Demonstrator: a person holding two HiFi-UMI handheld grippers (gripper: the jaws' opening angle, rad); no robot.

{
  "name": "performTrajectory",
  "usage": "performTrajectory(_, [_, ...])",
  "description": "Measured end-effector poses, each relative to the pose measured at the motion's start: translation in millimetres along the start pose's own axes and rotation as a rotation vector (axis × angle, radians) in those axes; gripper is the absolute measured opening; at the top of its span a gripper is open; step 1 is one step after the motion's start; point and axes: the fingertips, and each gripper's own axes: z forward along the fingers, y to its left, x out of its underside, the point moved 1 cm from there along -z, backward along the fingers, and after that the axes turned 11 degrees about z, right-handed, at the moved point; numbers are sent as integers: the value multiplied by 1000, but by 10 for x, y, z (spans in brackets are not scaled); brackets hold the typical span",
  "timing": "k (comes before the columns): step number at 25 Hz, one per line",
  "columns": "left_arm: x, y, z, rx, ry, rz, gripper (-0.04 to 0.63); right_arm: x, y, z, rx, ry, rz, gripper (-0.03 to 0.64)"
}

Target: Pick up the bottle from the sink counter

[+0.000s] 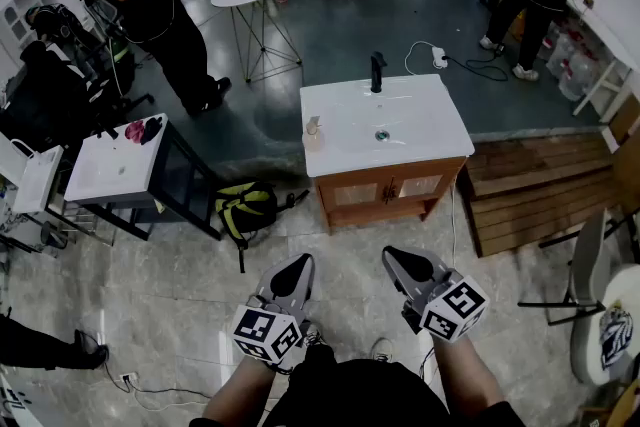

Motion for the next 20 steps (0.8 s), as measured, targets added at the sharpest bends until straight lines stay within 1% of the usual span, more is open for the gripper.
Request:
performTrajectory(5, [-22, 18, 12, 8, -5, -7, 3, -24, -1, 37, -4, 1, -3, 0])
performTrajectory(9, [-38, 29, 1, 16, -22, -11, 3, -60, 42, 52, -21, -23, -20, 0])
performTrajectory(16, [-29, 45, -49, 24, -17, 7, 3, -63, 88, 86, -34, -25, -19, 2])
performTrajectory(20, [-7, 101, -81, 19, -18, -27, 3, -46, 102, 121, -35, -18, -14, 1])
